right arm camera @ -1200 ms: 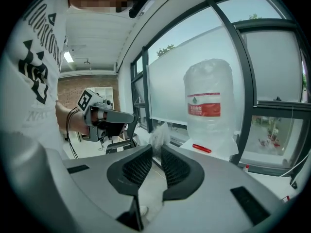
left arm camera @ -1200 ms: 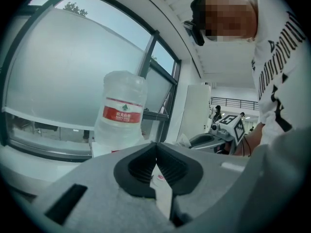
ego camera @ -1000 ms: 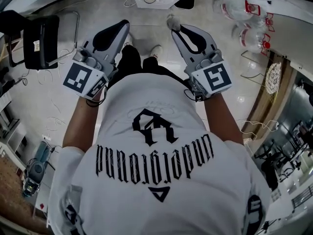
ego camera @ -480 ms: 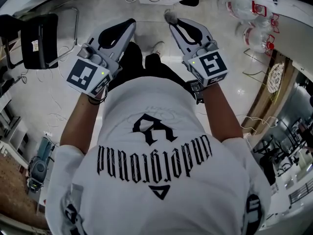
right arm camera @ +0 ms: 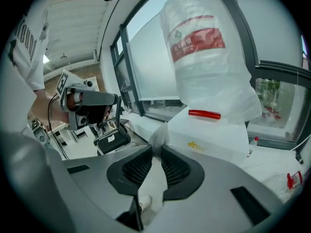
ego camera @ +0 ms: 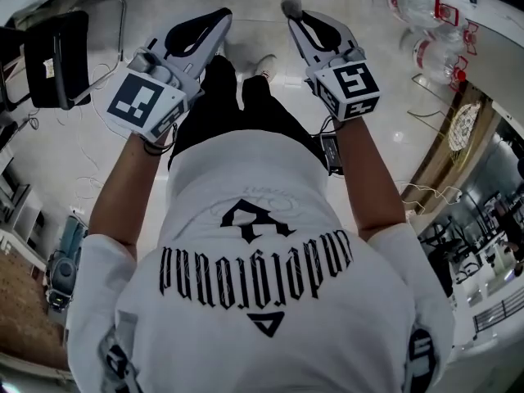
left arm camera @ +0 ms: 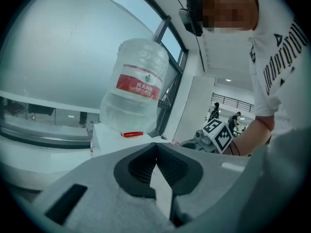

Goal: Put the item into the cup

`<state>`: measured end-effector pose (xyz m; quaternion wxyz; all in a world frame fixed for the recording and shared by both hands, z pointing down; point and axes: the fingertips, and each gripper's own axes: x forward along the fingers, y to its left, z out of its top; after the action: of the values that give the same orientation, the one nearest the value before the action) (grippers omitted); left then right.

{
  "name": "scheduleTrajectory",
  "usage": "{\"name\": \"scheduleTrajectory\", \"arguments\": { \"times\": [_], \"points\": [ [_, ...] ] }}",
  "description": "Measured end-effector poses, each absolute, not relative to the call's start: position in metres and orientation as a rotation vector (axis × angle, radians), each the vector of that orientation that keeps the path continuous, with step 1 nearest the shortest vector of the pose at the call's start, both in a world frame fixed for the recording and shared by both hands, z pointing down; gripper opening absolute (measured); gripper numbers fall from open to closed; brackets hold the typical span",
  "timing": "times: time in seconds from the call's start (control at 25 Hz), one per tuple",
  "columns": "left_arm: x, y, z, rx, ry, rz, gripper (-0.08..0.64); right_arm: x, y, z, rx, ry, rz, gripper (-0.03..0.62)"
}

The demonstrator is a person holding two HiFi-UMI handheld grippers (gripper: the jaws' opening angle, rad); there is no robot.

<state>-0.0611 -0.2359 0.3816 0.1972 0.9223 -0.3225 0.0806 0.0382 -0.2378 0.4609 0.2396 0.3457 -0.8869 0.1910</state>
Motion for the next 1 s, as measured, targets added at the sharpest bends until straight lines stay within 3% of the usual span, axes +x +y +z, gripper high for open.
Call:
{"name": "scheduleTrajectory", "arguments": {
  "times": [1.0],
  "points": [
    [-0.034, -0.262, 0.546, 2.531, -0.779, 0.375, 0.015, 0.034, -0.276, 0.632, 0.964, -2.244, 0.647, 0.064]
  ]
}}
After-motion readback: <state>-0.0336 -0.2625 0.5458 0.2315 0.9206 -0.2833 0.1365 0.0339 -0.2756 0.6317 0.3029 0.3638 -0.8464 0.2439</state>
